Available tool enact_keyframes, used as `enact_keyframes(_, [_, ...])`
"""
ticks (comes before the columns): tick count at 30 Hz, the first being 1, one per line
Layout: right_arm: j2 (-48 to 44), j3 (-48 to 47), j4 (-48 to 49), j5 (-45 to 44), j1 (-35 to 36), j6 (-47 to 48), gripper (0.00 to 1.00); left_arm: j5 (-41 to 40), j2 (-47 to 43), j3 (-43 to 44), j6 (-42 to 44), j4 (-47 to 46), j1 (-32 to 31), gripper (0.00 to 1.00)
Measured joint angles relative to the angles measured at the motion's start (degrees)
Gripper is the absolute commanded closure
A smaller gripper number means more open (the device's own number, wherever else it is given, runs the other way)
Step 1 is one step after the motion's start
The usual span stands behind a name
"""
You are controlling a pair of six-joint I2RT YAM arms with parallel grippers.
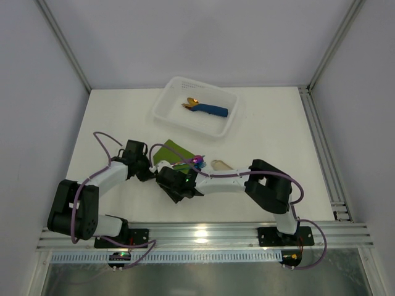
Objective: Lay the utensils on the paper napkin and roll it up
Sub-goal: Roll the napkin at the center of the board.
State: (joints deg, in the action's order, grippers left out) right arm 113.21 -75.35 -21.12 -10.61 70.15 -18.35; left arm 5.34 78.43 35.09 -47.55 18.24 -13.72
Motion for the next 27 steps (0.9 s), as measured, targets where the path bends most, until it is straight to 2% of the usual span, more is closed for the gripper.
enact_keyframes(4, [0.46,-0.52,0.07,-0.74,0.04,0.02,0.66,0.09,0.0,-0.02,-0.02,0.0,0.0,0.95])
enact_keyframes(11, [0.83,-0.96,0.13,-1.68,0.13,-0.02,0.83,0.11,-0.11,-0.09,0.0,0.02,0.0,0.95])
enact_keyframes(18, [0.85,-0.96,0.11,-2.6,0.17,-0.28,0.93,0.11,-0.33,-0.2,0.0,0.07,0.0,0.94])
enact_keyframes(27, [0.85,-0.98,0.02,-4.63,0.17,-0.13,0.96,0.09,-0.35,-0.22,0.0,0.09,0.0,0.95])
